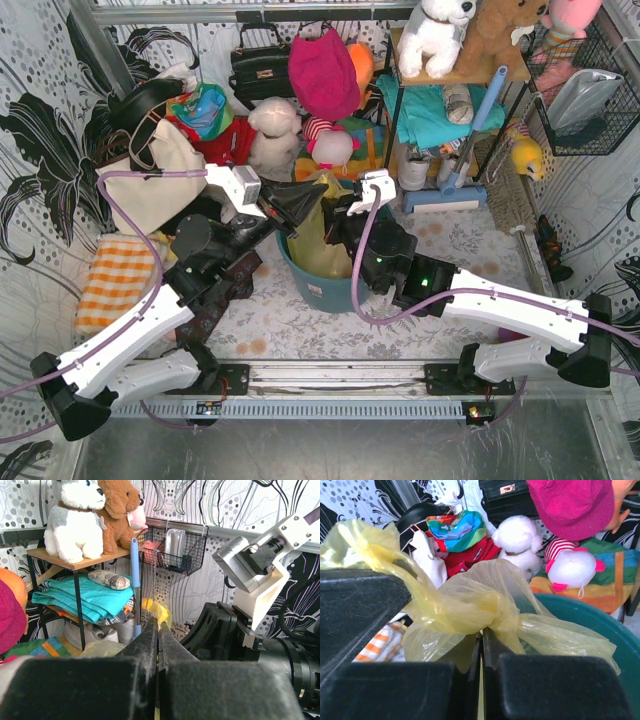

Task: Tie the trash bag

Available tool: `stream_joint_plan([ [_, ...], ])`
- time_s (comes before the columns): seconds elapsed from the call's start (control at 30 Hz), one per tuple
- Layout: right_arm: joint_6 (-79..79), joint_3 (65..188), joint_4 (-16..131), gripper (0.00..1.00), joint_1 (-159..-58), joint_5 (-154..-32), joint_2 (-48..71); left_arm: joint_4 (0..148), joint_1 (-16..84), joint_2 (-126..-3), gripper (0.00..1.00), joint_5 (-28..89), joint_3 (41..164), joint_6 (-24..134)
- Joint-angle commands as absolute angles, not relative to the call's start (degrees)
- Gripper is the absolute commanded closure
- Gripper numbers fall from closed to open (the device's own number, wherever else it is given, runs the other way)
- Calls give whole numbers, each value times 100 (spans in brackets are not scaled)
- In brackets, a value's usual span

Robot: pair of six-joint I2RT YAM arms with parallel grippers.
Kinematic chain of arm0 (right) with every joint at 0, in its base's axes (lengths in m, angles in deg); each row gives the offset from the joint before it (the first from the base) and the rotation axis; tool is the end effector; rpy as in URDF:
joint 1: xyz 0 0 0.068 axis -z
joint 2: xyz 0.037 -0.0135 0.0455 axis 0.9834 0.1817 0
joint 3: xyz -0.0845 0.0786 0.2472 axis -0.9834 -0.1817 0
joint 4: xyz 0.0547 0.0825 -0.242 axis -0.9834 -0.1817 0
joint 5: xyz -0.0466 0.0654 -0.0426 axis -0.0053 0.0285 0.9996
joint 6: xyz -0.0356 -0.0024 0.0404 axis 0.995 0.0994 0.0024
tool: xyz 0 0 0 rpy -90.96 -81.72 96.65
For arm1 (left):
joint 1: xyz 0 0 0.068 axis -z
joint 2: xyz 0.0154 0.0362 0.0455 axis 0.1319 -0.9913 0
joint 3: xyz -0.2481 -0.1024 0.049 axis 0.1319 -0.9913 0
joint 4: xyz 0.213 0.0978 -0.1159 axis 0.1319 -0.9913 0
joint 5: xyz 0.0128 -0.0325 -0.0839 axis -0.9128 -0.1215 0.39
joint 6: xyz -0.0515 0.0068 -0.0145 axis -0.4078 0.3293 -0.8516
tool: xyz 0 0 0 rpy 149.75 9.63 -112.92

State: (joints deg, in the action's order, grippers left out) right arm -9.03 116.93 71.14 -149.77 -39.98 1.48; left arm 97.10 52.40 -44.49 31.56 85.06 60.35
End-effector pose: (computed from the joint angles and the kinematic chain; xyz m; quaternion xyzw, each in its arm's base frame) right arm 0.1188 0.2558 0.4169 -0.0185 0.6702 0.2912 0.6824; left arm 0.1478 -0.1549 0.4335 0.2410 0.4854 -0.4016 0.7383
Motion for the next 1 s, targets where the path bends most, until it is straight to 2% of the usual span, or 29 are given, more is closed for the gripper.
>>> stream_joint_plan([
  [0.0,-290,11722,7586,100,-15024,-3662,123,9783,5197,-4310,100,3180,8646,6064],
  [0.03,-249,11751,7504,100,-15024,-3629,102,9780,5197,-4300,99,3165,8643,6068],
  [0.1,-192,11775,7385,100,-15029,-3589,59,9782,5192,-4286,89,3124,8627,6071],
  [0.17,-152,11775,7286,100,-15028,-3552,19,9799,5197,-4275,84,3091,8613,6076],
  [0.2,-144,11771,7245,100,-15026,-3535,-3,9789,5192,-4273,79,3083,8613,6093],
  [0.27,-141,11730,7228,100,-15025,-3523,-46,9744,5197,-4266,60,3028,8628,6127],
  [0.37,-146,11661,7210,100,-15020,-3465,-109,9619,5197,-4191,45,2775,8660,6168],
  [0.43,-152,11624,7168,100,-15021,-3433,-169,9486,5196,-4091,38,2367,8693,6132],
  [0.53,-225,11585,7091,100,-15021,-3448,-256,9116,5191,-3975,33,1596,8793,6047],
  [0.67,-339,11565,6988,100,-15020,-3580,-308,8092,5183,-4236,31,1040,9316,5843],
  [0.97,-635,11602,6478,100,-15028,-4682,-412,6803,4886,-4896,28,1991,9810,5111],
])
